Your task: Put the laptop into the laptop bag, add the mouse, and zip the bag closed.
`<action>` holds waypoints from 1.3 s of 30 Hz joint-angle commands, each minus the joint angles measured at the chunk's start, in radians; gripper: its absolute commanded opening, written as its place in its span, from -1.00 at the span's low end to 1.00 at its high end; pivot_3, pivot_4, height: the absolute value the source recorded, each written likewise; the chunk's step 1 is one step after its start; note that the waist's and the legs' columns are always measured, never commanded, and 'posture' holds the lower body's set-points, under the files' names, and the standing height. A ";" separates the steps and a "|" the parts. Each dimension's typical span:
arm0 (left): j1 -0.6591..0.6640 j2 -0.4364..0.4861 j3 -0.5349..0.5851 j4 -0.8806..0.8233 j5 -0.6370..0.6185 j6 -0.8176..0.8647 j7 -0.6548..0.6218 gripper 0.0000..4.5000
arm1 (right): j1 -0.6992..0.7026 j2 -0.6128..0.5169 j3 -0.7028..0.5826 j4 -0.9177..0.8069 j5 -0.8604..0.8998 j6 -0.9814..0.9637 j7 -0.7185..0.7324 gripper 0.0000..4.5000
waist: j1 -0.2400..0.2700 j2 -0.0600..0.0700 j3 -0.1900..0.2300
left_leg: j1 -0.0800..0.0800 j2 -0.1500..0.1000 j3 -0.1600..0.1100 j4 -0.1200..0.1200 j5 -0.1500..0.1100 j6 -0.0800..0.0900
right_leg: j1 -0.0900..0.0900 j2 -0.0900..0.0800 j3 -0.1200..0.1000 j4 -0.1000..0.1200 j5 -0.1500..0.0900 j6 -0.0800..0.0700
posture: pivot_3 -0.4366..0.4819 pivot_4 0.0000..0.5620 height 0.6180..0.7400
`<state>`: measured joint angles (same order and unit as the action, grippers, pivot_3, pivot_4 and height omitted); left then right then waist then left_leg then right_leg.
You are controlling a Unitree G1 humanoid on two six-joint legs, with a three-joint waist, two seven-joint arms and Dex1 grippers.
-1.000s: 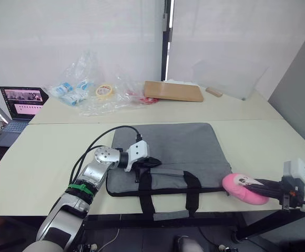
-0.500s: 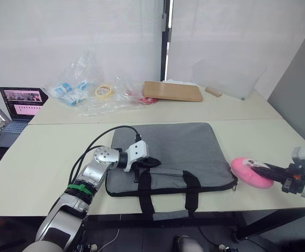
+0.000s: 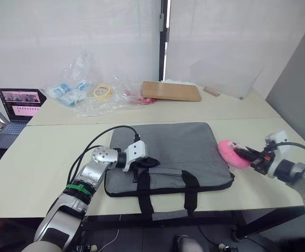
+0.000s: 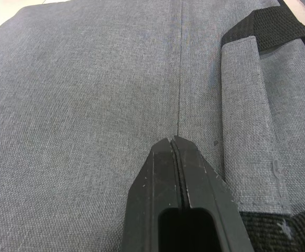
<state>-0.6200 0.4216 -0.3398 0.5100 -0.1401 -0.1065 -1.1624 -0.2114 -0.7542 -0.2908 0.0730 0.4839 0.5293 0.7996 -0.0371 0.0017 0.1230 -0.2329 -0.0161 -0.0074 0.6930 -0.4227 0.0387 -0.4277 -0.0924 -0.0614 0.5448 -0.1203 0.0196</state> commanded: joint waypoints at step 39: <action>0.316 0.181 0.417 -0.407 -0.248 0.299 0.105 -0.34 | -0.072 -0.067 -0.140 0.016 0.092 -0.049 0.160 1.00 | -0.004 0.009 0.022 | -0.029 -0.003 0.003 0.001 0.007 -0.012 | -0.032 0.002 0.001 0.001 0.006 -0.015 | -0.05 -0.47 1.00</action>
<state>-0.3350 0.5674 0.0037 0.1397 -0.3528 0.1487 -1.0807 -0.2570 -0.7740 -0.4093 0.1022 0.5726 0.5411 0.8979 -0.0414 0.0109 0.1449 -0.2641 -0.0194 -0.0044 0.6936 -0.4160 0.0272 -0.4610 -0.0910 -0.0608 0.5453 -0.1141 0.0045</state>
